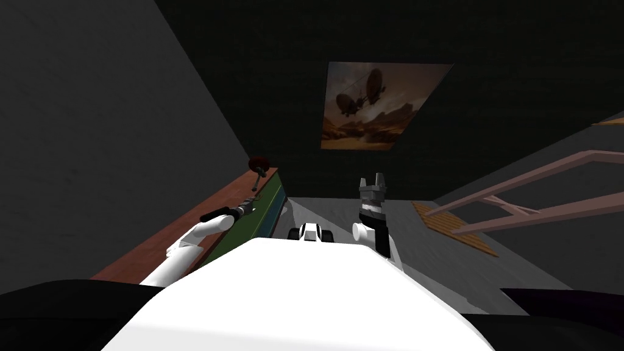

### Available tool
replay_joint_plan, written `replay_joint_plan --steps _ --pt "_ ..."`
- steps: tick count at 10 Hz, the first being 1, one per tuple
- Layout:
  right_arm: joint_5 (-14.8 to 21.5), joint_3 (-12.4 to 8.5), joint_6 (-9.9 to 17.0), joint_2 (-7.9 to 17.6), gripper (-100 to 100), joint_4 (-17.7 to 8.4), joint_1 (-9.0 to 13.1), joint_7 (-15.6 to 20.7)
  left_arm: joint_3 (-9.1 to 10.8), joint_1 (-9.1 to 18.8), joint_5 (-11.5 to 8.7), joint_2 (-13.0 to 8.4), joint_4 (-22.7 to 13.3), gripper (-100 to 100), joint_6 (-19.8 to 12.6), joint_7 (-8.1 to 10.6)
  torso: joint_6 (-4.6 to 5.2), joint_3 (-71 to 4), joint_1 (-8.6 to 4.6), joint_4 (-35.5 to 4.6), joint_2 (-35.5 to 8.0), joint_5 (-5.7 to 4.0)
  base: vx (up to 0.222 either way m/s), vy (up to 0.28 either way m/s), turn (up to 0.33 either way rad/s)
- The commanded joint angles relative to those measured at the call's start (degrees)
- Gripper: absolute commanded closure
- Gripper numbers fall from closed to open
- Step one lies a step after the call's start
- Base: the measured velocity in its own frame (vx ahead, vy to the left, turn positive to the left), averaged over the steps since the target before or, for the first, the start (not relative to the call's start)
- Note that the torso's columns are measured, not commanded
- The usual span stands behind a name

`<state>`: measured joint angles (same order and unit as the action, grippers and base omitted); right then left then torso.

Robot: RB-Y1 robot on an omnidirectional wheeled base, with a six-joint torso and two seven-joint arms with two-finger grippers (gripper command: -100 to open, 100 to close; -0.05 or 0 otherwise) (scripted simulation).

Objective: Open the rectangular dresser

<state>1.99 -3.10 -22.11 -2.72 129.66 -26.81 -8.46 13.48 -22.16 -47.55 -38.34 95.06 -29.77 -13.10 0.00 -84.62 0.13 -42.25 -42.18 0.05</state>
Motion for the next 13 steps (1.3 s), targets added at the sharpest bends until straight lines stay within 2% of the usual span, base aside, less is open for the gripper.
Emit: replay_joint_plan --steps 1,2,3,6,7,8,9,10,13 --pt "0.00 0.00 0.00 0.00 0 0.00 0.00 0.00 0.27 0.56 -2.27 -1.79 -2.51 -100 -2.73 -1.07 0.00 0.07 -0.04 -0.04 -0.13 -0.02 0.068 -0.005 -0.070" --pt "0.00 0.00 0.00 0.00 0 0.00 0.01 0.00 0.50 0.71 -3.28 -2.62 -3.45 -100 -4.14 -1.47 0.00 0.12 -0.05 -0.06 -0.21 -0.03 0.071 -0.011 -0.085" --pt "0.00 0.00 0.00 0.00 0 0.00 0.01 0.00 0.38 0.54 -2.35 -1.92 -2.58 -100 -3.33 -1.01 0.03 0.08 -0.02 -0.04 -0.11 -0.01 0.035 -0.006 -0.020" --pt "0.00 0.00 0.00 0.00 0 0.00 0.02 0.00 0.14 2.59 -0.21 -0.55 -6.37 -100 -2.25 -0.24 0.00 0.13 -0.08 -0.07 -0.23 -0.03 -0.011 0.022 -0.138" --pt "0.00 0.00 0.00 0.00 0 0.00 0.02 0.00 0.14 2.11 -0.89 -0.89 -5.75 -100 -2.43 -0.57 -0.02 0.10 -0.09 -0.05 -0.18 -0.04 -0.010 0.017 -0.025" --pt "0.00 0.00 0.00 0.00 0 0.00 0.01 0.00 0.29 1.48 -1.42 -1.34 -4.32 100 -3.03 -0.68 -0.03 0.05 -0.16 -0.03 -0.11 -0.06 0.009 -0.014 0.164" --pt "0.00 -0.01 0.00 0.00 0 0.00 0.00 0.00 0.38 0.82 -2.15 -1.82 -3.08 100 -3.50 -0.95 -0.21 0.03 -0.23 -0.03 -0.12 -0.16 0.031 -0.029 0.161" --pt "0.00 0.00 0.00 0.00 0 0.00 0.00 0.00 0.29 1.62 -1.94 -1.66 -3.77 100 -3.01 -0.80 -0.38 0.06 -0.20 0.05 -0.22 -0.11 0.019 -0.016 0.026" --pt "0.00 0.02 0.00 -0.02 0 0.00 0.02 0.00 0.78 3.35 -0.26 -1.25 -6.14 100 -3.28 0.54 0.27 0.01 -0.48 0.02 0.08 -0.01 -0.042 -0.184 -0.131"
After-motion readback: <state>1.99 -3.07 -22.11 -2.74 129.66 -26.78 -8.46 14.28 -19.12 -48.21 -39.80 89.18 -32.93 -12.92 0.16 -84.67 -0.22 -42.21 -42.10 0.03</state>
